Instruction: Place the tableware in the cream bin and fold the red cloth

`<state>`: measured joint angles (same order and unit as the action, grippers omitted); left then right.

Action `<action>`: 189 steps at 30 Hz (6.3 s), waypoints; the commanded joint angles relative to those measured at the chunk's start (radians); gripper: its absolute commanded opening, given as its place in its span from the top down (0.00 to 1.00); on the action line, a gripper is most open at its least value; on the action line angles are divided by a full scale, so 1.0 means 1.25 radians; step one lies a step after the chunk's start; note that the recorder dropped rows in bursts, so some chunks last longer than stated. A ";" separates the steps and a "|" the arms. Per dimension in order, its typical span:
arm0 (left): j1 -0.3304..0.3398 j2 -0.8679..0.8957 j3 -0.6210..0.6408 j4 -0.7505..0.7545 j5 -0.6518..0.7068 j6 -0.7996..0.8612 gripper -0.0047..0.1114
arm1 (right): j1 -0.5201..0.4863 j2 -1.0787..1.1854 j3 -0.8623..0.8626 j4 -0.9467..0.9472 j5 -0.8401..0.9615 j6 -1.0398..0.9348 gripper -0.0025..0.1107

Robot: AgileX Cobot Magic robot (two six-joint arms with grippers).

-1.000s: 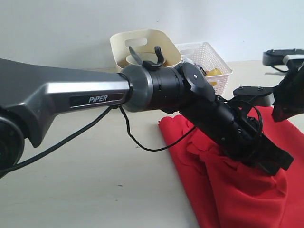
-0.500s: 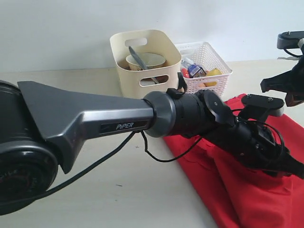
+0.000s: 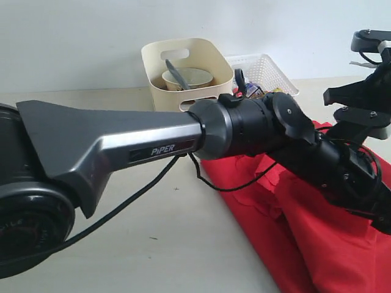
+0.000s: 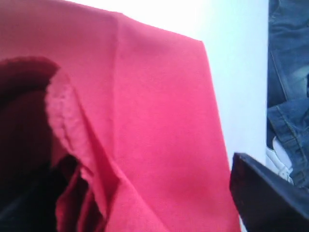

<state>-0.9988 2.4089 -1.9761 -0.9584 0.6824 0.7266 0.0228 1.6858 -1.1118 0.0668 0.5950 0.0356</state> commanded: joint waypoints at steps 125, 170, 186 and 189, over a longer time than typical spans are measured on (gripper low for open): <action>-0.219 -1.216 0.815 1.424 0.264 -1.138 0.15 | 0.062 0.019 -0.149 0.017 0.341 -0.199 0.36; -0.219 -1.363 1.014 1.694 0.268 -1.446 0.15 | 0.368 -0.120 0.210 -0.461 0.452 0.388 0.98; -0.219 -1.363 1.014 1.694 0.267 -1.446 0.15 | 0.368 -0.268 0.462 -0.468 0.501 0.563 0.46; -0.219 -1.363 1.014 1.694 0.265 -1.446 0.15 | 0.368 -0.271 0.455 -0.462 0.501 0.555 0.29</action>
<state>-1.2739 0.7113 -0.7113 1.1484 1.0129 -1.0744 0.4806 1.3587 -0.5443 -0.5062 1.2238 0.7251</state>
